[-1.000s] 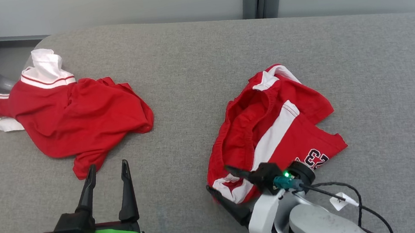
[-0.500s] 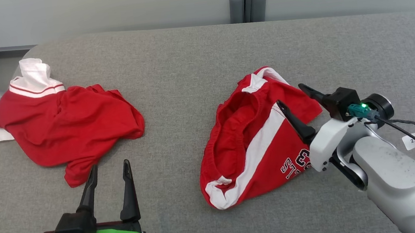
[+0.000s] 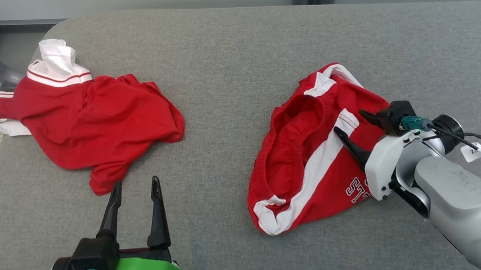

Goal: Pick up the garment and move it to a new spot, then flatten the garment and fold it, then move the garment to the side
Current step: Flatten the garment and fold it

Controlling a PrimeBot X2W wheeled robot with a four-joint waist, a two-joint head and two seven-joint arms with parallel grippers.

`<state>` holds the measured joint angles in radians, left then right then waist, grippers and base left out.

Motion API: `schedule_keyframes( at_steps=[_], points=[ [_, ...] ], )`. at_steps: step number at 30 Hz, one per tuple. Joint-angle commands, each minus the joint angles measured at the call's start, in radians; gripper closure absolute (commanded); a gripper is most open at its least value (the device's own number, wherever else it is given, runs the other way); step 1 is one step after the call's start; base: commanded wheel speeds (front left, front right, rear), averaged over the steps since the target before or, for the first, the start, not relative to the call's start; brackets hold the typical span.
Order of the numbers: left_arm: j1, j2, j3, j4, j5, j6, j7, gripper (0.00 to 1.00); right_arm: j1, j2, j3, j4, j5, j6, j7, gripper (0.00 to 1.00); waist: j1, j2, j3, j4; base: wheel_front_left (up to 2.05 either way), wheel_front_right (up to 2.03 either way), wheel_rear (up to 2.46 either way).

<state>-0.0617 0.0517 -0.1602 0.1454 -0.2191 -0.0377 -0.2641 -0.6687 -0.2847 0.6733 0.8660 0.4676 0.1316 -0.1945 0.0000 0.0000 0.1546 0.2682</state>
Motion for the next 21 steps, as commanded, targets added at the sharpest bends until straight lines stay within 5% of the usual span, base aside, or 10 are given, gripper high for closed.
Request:
schedule_keyframes(
  at_steps=[1, 2, 3, 4, 13, 21],
  points=[
    [-0.019, -0.001, -0.002, 0.001, -0.003, 0.004, 0.0, 0.0, -0.013, -0.004, 0.014, 0.016, 0.019, -0.002, 0.006, 0.0, 0.0, 0.0, 0.017, 0.019, 0.0, 0.0, 0.0],
    [-0.02, -0.001, -0.006, 0.003, -0.004, 0.006, 0.0, 0.0, -0.012, -0.002, 0.03, 0.027, 0.035, -0.002, 0.018, 0.58, 0.0, 0.0, 0.019, 0.022, 0.0, 0.0, 0.0],
    [-0.021, -0.001, -0.01, 0.004, -0.004, 0.007, 0.0, 0.0, -0.014, -0.001, 0.042, 0.03, 0.048, -0.002, 0.02, 0.91, 0.0, 0.0, 0.02, 0.025, 0.0, 0.0, 0.0],
    [-0.024, -0.001, -0.013, 0.005, -0.005, 0.009, 0.0, 0.0, -0.02, -0.005, 0.053, 0.031, 0.063, -0.002, 0.012, 1.0, 0.0, 0.0, 0.02, 0.027, 0.0, 0.0, 0.0],
    [0.005, -0.001, -0.002, 0.009, -0.012, 0.02, 0.0, 0.0, -0.008, -0.034, 0.087, 0.011, 0.095, -0.002, -0.066, 1.0, 0.0, 0.0, -0.022, -0.021, 0.0, 0.0, 0.0],
    [0.015, -0.001, 0.009, 0.009, -0.006, 0.013, -0.001, 0.0, 0.14, -0.078, -0.044, -0.186, 0.038, -0.002, -0.071, 1.0, 0.0, 0.0, -0.039, -0.089, 0.0, 0.0, 0.0]
  ],
)
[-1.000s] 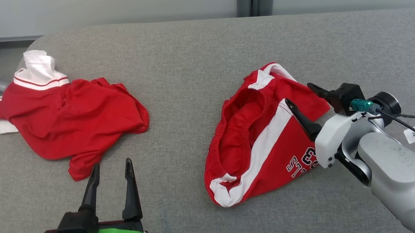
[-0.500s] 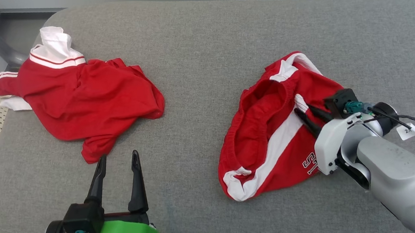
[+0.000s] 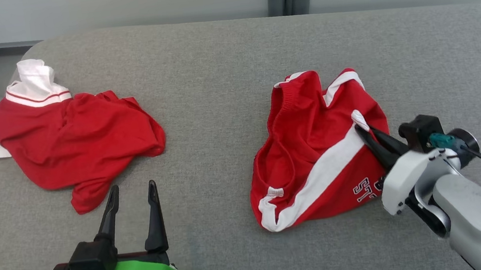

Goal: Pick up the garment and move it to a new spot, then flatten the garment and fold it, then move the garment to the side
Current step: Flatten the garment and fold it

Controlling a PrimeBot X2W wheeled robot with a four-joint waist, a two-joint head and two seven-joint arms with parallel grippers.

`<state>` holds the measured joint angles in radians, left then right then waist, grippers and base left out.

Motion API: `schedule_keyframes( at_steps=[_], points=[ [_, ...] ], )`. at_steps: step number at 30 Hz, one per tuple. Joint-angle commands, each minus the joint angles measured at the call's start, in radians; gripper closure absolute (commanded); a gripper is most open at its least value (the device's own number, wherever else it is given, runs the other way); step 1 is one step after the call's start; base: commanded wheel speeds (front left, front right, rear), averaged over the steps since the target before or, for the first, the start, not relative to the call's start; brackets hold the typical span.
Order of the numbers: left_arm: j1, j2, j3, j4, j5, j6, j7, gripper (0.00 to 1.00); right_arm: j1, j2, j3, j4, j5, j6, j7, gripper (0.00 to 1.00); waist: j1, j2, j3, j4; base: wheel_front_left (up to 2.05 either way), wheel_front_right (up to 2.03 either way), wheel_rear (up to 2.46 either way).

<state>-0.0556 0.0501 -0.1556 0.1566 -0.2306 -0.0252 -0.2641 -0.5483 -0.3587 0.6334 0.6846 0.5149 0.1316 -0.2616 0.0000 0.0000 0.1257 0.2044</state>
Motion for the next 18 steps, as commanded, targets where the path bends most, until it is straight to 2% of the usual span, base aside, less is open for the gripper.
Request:
schedule_keyframes(
  at_steps=[1, 6, 7, 8, 9, 18],
  points=[
    [0.01, 0.001, 0.006, -0.002, 0.005, 0.002, 0.0, 0.0, 0.054, -0.003, -0.03, -0.037, -0.022, -0.002, -0.004, 1.0, 0.0, 0.0, -0.011, -0.034, 0.0, 0.0, 0.0],
    [0.016, 0.001, 0.009, 0.001, 0.006, 0.0, 0.0, 0.0, 0.202, 0.013, -0.117, -0.128, -0.064, -0.002, -0.004, 1.0, 0.0, 0.0, -0.021, -0.068, 0.0, 0.0, 0.0],
    [0.017, 0.001, 0.009, 0.002, 0.008, -0.002, 0.0, 0.0, 0.224, 0.02, -0.138, -0.144, -0.073, -0.002, -0.004, 0.82, 0.0, 0.0, -0.023, -0.075, 0.0, 0.0, 0.0],
    [0.017, 0.001, 0.01, 0.003, 0.009, -0.003, -0.001, 0.0, 0.24, 0.024, -0.155, -0.158, -0.078, -0.002, -0.005, 0.34, 0.0, 0.0, -0.025, -0.081, 0.0, 0.0, 0.0],
    [0.017, 0.001, 0.011, 0.003, 0.011, -0.004, 0.0, 0.0, 0.258, 0.029, -0.179, -0.173, -0.083, -0.002, -0.005, 0.0, 0.0, 0.0, -0.026, -0.087, 0.0, 0.0, 0.0],
    [0.028, 0.003, 0.025, 0.008, 0.025, -0.016, 0.0, 0.0, 0.368, 0.105, -0.392, -0.348, -0.153, -0.002, -0.004, 0.0, 0.0, 0.0, -0.052, -0.122, 0.0, 0.0, 0.0]
  ],
)
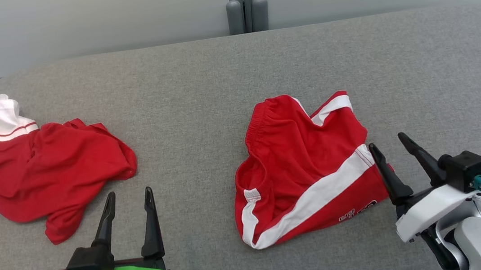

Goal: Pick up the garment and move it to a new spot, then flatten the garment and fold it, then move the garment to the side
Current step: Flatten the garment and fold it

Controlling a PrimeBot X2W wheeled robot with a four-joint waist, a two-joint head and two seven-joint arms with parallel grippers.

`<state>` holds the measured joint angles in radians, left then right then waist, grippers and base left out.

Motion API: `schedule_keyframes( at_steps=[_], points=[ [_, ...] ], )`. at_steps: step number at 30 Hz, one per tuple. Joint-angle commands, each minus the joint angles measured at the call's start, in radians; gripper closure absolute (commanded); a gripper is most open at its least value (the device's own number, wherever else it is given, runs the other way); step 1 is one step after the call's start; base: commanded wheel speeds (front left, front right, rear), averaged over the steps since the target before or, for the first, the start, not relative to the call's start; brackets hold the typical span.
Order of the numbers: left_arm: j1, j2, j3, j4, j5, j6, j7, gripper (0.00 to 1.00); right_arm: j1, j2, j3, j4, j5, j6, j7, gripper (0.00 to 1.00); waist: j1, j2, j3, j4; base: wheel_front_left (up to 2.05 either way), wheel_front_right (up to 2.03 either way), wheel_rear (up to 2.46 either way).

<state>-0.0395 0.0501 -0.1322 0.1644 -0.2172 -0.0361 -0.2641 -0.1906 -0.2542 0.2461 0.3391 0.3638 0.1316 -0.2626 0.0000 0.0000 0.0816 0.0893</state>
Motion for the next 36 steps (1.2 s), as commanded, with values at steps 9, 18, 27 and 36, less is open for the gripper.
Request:
schedule_keyframes(
  at_steps=[9, 18, 27, 36],
  points=[
    [0.015, 0.007, 0.014, 0.002, 0.016, -0.012, 0.0, 0.0, 0.12, 0.049, -0.137, -0.169, -0.054, -0.002, -0.003, 0.0, 0.0, 0.0, -0.024, -0.03, 0.0, 0.0, 0.0],
    [-0.041, 0.031, -0.039, 0.034, 0.047, -0.047, 0.005, 0.0, 0.183, 0.073, -0.158, -0.221, -0.071, -0.002, -0.003, 0.0, 0.0, 0.0, -0.021, -0.056, 0.0, 0.0, 0.0],
    [-0.218, 0.058, -0.205, 0.12, 0.082, -0.088, 0.036, 0.0, 0.135, 0.067, -0.116, -0.209, -0.069, -0.002, -0.003, 0.0, 0.0, 0.0, 0.009, -0.108, 0.0, 0.0, 0.0],
    [-0.341, 0.089, -0.367, 0.279, 0.045, -0.094, 0.061, 0.0, 0.104, 0.067, -0.1, -0.19, -0.059, -0.002, -0.003, 0.0, 0.0, 0.0, 0.055, -0.19, 0.0, 0.0, 0.0]
  ],
)
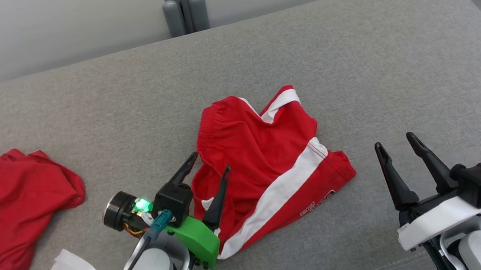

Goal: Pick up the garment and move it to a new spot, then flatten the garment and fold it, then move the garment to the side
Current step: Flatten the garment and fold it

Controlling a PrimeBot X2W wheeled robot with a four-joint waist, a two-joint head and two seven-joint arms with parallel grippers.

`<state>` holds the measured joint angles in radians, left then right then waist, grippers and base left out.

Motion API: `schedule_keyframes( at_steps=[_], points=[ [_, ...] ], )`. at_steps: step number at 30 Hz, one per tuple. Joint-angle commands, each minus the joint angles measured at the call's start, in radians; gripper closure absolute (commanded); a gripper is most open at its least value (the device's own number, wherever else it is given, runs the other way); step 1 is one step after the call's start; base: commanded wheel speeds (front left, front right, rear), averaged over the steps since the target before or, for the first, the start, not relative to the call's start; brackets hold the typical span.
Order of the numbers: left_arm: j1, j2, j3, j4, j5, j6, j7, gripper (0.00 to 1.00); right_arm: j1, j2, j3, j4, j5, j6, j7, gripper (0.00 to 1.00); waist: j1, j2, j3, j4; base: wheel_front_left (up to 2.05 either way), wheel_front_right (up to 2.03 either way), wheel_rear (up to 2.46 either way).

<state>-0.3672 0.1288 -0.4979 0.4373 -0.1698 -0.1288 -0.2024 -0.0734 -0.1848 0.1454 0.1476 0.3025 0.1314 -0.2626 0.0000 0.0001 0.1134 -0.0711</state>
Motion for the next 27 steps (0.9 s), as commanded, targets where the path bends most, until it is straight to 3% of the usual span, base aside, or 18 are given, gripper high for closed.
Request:
schedule_keyframes(
  at_steps=[1, 9, 10, 11, 12, 17, 27],
  points=[
    [-0.023, 0.016, -0.023, 0.024, -0.014, -0.001, 0.0, 0.0, -0.016, -0.002, -0.001, 0.003, 0.004, -0.001, -0.003, 0.0, 0.0, -0.0001, 0.027, -0.037, 0.0, 0.0, 0.0],
    [-0.055, 0.048, -0.137, 0.154, -0.103, -0.001, 0.041, 0.01, -0.023, 0.001, -0.002, 0.01, 0.01, -0.001, -0.003, 0.0, 0.0, -0.0001, 0.043, -0.071, 0.0, 0.0, 0.0],
    [-0.06, 0.05, -0.14, 0.169, -0.116, 0.0, 0.045, 0.47, -0.024, 0.001, -0.003, 0.009, 0.01, -0.001, -0.003, 0.0, 0.0, -0.0001, 0.045, -0.072, 0.0, 0.0, 0.0],
    [-0.068, 0.054, -0.143, 0.182, -0.123, 0.0, 0.044, 0.82, -0.026, 0.001, -0.005, 0.008, 0.009, -0.001, -0.003, 0.0, 0.0, -0.0001, 0.047, -0.073, 0.0, 0.0, 0.0],
    [-0.076, 0.057, -0.141, 0.192, -0.13, -0.001, 0.038, 1.0, -0.027, 0.002, -0.007, 0.007, 0.007, -0.001, -0.003, 0.0, 0.0, -0.0001, 0.049, -0.073, 0.0, 0.0, 0.0],
    [-0.1, 0.069, -0.115, 0.247, -0.168, 0.0, 0.009, 1.0, -0.024, 0.006, -0.024, 0.007, 0.001, -0.001, -0.003, 0.0, 0.0, -0.0001, 0.054, -0.057, 0.0, 0.0, 0.0],
    [-0.025, 0.105, -0.009, 0.221, -0.239, 0.064, -0.051, 1.0, -0.011, 0.018, -0.039, 0.029, -0.015, -0.001, -0.003, 0.0, 0.0, -0.0001, 0.027, 0.009, 0.0, 0.0, 0.0]
  ],
)
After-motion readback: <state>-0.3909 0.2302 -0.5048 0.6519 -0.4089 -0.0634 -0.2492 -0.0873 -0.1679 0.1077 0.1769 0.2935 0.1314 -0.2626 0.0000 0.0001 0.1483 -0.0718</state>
